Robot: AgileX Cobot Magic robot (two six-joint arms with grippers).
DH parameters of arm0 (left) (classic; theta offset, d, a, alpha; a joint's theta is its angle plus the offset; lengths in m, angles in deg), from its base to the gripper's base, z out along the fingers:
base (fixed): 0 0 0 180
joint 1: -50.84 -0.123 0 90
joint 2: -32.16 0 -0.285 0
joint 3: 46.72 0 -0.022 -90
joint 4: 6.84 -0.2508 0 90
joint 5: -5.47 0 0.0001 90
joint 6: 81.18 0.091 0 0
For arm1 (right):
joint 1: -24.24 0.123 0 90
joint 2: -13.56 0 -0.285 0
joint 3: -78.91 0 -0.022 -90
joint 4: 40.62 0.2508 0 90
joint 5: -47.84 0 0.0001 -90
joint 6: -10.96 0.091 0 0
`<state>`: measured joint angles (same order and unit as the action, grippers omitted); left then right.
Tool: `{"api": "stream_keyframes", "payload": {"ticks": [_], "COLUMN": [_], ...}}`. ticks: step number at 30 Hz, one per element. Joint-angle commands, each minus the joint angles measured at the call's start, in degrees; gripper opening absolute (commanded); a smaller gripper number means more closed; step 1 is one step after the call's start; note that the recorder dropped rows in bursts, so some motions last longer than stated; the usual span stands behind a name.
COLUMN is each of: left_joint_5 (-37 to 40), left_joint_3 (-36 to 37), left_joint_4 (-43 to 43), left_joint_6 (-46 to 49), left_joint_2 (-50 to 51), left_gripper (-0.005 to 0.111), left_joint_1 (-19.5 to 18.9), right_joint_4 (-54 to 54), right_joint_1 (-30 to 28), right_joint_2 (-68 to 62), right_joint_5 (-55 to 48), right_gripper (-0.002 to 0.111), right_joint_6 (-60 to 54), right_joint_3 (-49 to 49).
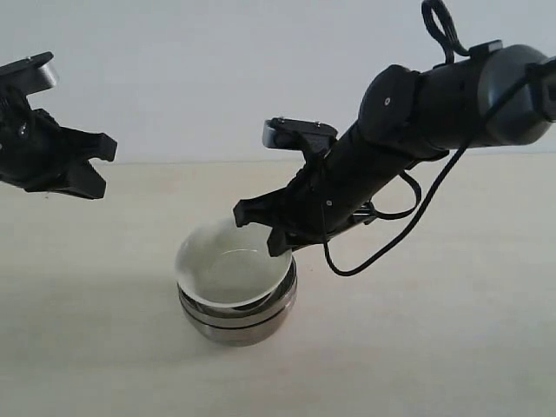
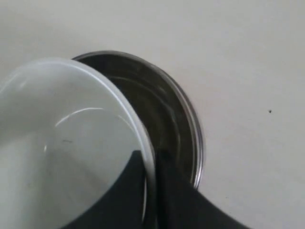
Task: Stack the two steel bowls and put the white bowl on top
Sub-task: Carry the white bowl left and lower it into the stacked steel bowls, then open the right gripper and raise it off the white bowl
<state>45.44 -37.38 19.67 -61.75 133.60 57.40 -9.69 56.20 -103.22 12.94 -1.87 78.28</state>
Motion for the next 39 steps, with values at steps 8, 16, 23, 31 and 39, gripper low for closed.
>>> {"api": "stream_keyframes", "payload": {"ticks": [8,16,23,31,39], "left_joint_5": [-0.14,-0.14,0.22,0.43,0.33], "left_joint_3": [0.21,0.21,0.21,0.21,0.21], "left_joint_4": [0.84,1.09,1.09,1.09,1.09], "left_joint_6": [0.75,0.75,0.86,1.13,1.13], "left_joint_2": [-0.62,-0.62,-0.62,-0.62,-0.62], "left_gripper": [0.004,0.004,0.004,0.004,0.004], "left_joint_1": [-0.19,-0.19,-0.19,-0.19,-0.19], "right_joint_4": [-0.39,-0.39,0.03,1.06,-0.19], "right_joint_1": [-0.07,-0.07,-0.07,-0.07,-0.07], "right_joint_2": [0.34,0.10,-1.82,-1.30,1.79], "right_joint_5": [0.51,0.78,0.52,2.32,0.60], "right_gripper": [0.000,0.000,0.017,0.054,0.007], "right_joint_6": [0.49,1.76,1.62,1.36,0.51], "right_joint_3": [0.03,0.03,0.03,0.15,0.15]}}
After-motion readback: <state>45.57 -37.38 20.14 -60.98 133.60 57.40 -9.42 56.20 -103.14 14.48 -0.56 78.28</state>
